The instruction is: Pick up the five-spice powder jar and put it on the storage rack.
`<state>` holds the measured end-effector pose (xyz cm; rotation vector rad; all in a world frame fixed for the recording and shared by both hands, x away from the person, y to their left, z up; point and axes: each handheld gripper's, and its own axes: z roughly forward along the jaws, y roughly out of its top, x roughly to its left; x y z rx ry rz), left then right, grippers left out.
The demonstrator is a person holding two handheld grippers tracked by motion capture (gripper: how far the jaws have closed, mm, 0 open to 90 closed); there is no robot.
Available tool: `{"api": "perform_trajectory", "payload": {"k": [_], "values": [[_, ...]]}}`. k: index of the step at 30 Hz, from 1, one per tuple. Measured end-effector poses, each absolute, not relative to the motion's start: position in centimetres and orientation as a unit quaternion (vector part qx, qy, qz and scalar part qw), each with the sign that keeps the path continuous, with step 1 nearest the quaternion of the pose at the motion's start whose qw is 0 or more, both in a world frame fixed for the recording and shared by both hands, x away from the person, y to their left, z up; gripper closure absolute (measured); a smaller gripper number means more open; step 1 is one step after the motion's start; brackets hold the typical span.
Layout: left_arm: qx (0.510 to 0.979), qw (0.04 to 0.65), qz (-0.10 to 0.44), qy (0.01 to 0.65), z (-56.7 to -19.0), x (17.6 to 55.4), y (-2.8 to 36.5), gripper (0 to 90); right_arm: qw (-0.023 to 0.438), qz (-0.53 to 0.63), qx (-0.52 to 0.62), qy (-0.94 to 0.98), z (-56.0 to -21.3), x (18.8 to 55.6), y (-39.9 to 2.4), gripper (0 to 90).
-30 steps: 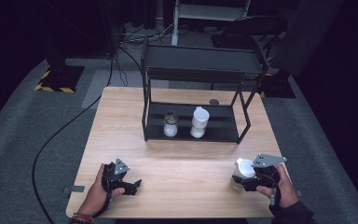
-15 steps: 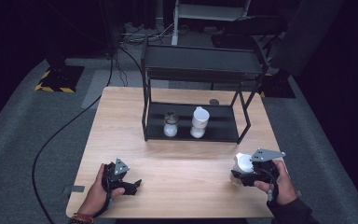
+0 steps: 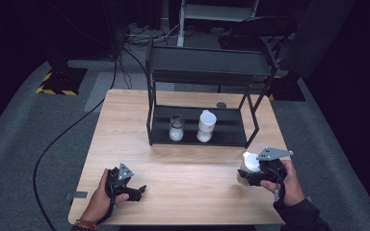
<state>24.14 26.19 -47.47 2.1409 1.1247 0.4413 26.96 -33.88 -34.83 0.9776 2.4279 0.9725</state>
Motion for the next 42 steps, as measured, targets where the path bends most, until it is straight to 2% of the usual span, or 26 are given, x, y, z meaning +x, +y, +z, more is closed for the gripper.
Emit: {"api": "perform_trajectory", "payload": {"k": [42], "values": [[0.821, 0.335, 0.169, 0.431, -47.5, 24.1, 26.2, 0.5, 0.215, 0.346, 0.379, 0.831, -32.6, 32.8, -30.3, 30.1]]}}
